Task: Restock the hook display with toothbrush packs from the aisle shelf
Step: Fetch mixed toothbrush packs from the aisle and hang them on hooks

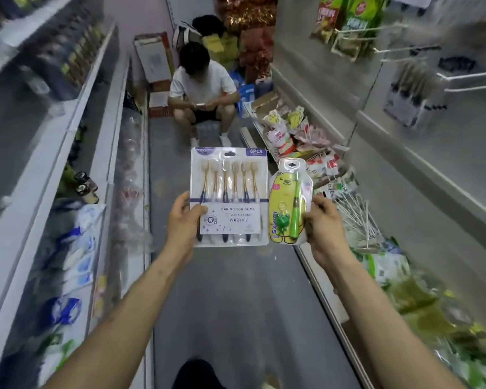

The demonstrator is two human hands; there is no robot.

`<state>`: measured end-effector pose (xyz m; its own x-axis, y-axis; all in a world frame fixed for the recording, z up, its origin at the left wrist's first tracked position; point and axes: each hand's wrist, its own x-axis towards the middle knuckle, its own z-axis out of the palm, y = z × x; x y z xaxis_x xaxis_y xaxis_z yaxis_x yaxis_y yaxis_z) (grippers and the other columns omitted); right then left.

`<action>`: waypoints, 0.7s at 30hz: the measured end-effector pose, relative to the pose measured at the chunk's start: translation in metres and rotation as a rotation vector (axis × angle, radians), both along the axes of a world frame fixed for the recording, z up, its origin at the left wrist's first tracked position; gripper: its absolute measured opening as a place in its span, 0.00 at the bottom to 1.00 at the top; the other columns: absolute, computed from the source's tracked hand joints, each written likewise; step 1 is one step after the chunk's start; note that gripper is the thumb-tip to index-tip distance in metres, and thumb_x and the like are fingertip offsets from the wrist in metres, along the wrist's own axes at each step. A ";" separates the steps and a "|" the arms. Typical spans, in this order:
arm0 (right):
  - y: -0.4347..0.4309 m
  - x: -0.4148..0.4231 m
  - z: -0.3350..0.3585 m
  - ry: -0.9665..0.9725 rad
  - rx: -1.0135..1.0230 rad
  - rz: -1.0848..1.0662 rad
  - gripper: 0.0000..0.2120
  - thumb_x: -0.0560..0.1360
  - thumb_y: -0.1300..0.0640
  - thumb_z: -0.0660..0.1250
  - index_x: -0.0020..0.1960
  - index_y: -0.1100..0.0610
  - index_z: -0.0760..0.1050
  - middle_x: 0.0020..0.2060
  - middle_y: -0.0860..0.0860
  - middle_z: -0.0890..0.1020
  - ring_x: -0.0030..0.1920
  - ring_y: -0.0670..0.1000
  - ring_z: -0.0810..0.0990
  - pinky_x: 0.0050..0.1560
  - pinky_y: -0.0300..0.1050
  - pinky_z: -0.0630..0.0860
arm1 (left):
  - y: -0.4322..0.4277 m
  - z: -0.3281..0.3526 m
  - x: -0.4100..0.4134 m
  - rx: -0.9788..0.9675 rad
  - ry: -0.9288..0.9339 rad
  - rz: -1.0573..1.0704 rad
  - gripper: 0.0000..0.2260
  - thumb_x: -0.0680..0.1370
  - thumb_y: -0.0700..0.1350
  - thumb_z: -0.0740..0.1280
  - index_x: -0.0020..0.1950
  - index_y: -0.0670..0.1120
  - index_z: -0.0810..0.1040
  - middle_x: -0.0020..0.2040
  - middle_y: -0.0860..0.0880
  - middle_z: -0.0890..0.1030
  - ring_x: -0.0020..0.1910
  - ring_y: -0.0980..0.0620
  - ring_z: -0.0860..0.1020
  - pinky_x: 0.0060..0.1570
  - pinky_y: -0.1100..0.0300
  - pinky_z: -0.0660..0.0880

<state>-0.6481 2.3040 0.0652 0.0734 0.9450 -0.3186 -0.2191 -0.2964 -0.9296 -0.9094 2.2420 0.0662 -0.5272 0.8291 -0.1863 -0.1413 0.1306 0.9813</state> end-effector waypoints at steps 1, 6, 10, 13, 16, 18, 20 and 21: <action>0.017 -0.004 0.000 0.008 -0.004 -0.011 0.18 0.77 0.73 0.58 0.58 0.57 0.77 0.35 0.51 0.83 0.33 0.49 0.78 0.31 0.43 0.73 | 0.021 -0.002 -0.005 -0.005 -0.004 -0.013 0.16 0.80 0.36 0.68 0.64 0.53 0.78 0.55 0.48 0.87 0.53 0.47 0.87 0.53 0.47 0.84; 0.109 -0.028 -0.001 0.005 -0.018 -0.085 0.21 0.74 0.73 0.59 0.62 0.59 0.77 0.52 0.61 0.86 0.47 0.57 0.85 0.48 0.60 0.84 | 0.132 -0.015 -0.030 -0.020 -0.040 -0.098 0.16 0.79 0.35 0.67 0.64 0.51 0.79 0.54 0.48 0.88 0.55 0.44 0.86 0.54 0.45 0.83; 0.183 -0.053 -0.003 -0.027 -0.014 -0.213 0.22 0.75 0.73 0.60 0.65 0.57 0.75 0.56 0.61 0.85 0.53 0.62 0.86 0.54 0.63 0.84 | 0.233 -0.024 -0.059 -0.023 -0.053 -0.202 0.17 0.78 0.33 0.68 0.63 0.51 0.80 0.53 0.50 0.88 0.53 0.47 0.86 0.52 0.49 0.83; 0.226 -0.076 -0.002 0.017 -0.039 -0.317 0.23 0.71 0.67 0.62 0.64 0.54 0.76 0.56 0.61 0.85 0.53 0.65 0.85 0.53 0.68 0.80 | 0.301 -0.017 -0.081 -0.031 -0.034 -0.324 0.17 0.79 0.33 0.68 0.62 0.52 0.80 0.50 0.53 0.88 0.50 0.53 0.86 0.44 0.59 0.82; 0.258 -0.097 0.010 0.016 -0.059 -0.446 0.22 0.73 0.66 0.61 0.64 0.52 0.76 0.53 0.58 0.86 0.46 0.64 0.82 0.47 0.67 0.76 | 0.367 -0.006 -0.095 -0.026 -0.007 -0.470 0.18 0.79 0.34 0.68 0.65 0.51 0.79 0.52 0.51 0.88 0.50 0.53 0.87 0.42 0.62 0.81; 0.278 -0.102 0.014 0.014 -0.067 -0.521 0.21 0.78 0.70 0.58 0.65 0.54 0.75 0.54 0.59 0.85 0.49 0.63 0.86 0.49 0.70 0.82 | 0.412 0.001 -0.095 -0.017 0.020 -0.553 0.18 0.79 0.33 0.68 0.64 0.50 0.79 0.52 0.51 0.88 0.50 0.53 0.86 0.42 0.62 0.81; 0.293 -0.103 0.014 -0.012 -0.055 -0.604 0.21 0.78 0.71 0.58 0.65 0.55 0.76 0.56 0.60 0.85 0.54 0.61 0.86 0.53 0.67 0.83 | 0.446 0.006 -0.086 -0.016 0.012 -0.630 0.17 0.79 0.34 0.68 0.64 0.51 0.79 0.53 0.51 0.88 0.51 0.52 0.86 0.45 0.59 0.81; 0.299 -0.102 0.015 -0.022 -0.049 -0.647 0.21 0.77 0.73 0.58 0.64 0.57 0.76 0.55 0.60 0.85 0.53 0.59 0.85 0.55 0.65 0.83 | 0.459 0.006 -0.079 -0.015 0.011 -0.663 0.17 0.79 0.34 0.69 0.64 0.51 0.80 0.54 0.51 0.88 0.52 0.52 0.86 0.49 0.56 0.81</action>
